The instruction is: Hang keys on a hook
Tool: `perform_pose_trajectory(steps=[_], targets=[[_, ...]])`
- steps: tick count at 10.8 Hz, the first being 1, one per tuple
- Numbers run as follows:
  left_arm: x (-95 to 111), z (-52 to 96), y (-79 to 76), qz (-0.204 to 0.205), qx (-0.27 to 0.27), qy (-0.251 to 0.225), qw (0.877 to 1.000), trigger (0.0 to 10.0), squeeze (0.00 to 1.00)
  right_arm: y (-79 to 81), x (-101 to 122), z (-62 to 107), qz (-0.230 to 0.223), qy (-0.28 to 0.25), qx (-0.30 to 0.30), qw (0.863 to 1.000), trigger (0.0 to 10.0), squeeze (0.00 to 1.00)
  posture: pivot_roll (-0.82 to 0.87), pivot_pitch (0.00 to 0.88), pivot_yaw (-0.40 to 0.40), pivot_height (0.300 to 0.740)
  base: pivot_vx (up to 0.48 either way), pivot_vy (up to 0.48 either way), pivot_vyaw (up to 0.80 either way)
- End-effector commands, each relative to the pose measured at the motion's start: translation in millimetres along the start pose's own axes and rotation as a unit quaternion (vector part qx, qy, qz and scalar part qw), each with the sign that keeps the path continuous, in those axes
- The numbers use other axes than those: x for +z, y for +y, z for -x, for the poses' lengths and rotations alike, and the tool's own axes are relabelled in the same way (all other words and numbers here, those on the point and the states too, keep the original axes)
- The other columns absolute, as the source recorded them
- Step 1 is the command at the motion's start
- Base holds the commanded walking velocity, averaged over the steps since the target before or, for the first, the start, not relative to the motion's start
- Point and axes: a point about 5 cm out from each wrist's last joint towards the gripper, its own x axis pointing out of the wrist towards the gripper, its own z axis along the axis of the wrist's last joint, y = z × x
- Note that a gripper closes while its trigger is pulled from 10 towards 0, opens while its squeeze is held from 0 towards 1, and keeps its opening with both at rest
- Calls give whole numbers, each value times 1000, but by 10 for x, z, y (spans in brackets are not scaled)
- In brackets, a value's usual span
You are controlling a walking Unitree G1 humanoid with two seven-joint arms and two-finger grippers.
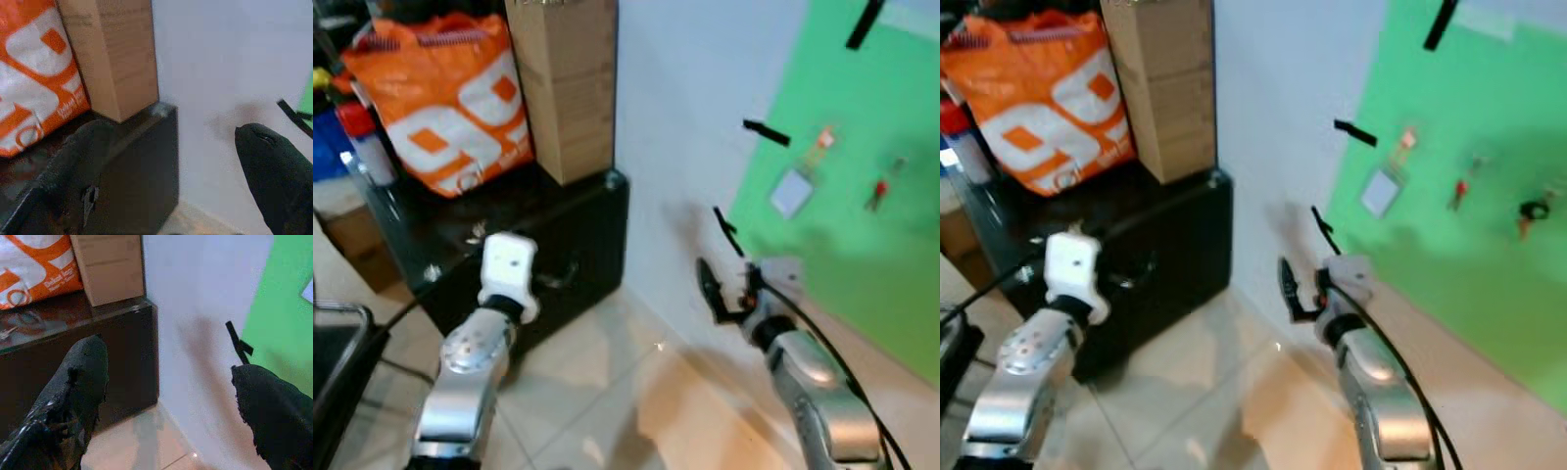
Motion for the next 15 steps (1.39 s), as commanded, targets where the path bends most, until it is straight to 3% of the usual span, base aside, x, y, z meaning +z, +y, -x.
perform_pose_trajectory(steps=[1, 15], targets=[[59, -37, -77, 3, -12, -13, 1000, 10000, 561, -100, -16, 29, 2, 1, -22, 1000, 10000, 0, -68, 0, 1, 740, 349, 0, 0], [69, -31, -8, 4, -10, -11, 1000, 10000, 561, -40, -25, -32, 35, -3, -26, 999, 10000, 0, -44, 0, -2, 740, 360, 0, 0]])
